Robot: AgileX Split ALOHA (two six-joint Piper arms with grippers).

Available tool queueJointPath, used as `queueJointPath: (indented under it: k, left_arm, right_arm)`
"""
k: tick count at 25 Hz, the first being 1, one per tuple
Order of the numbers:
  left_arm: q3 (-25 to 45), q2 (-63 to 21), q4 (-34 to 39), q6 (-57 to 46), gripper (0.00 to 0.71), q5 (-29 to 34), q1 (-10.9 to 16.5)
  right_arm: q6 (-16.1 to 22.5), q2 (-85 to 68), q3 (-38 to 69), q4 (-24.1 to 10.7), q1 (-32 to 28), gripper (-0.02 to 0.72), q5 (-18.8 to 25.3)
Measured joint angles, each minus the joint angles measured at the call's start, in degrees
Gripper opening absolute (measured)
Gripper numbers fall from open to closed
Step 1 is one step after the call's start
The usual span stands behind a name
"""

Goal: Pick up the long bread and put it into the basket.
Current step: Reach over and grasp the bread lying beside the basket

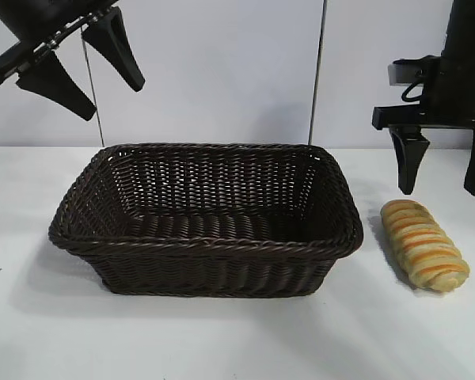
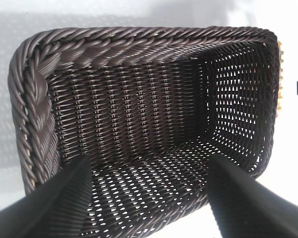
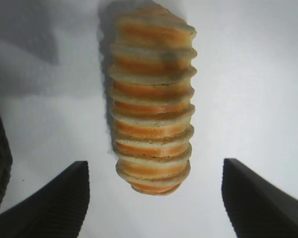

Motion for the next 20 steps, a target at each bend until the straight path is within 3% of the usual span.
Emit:
queueJointPath:
  k: [6, 20]
  left_arm:
    - [0.0, 0.0, 0.0, 0.0, 0.484, 0.0, 0.0]
    - [0.0, 0.0, 0.0, 0.0, 0.484, 0.0, 0.0]
  right_arm:
    - [0.0, 1.7, 2.1, -1.8, 0.0, 0.538, -2.8]
    - [0.1, 6.5, 2.3, -1.2, 0.1, 0.538, -8.6]
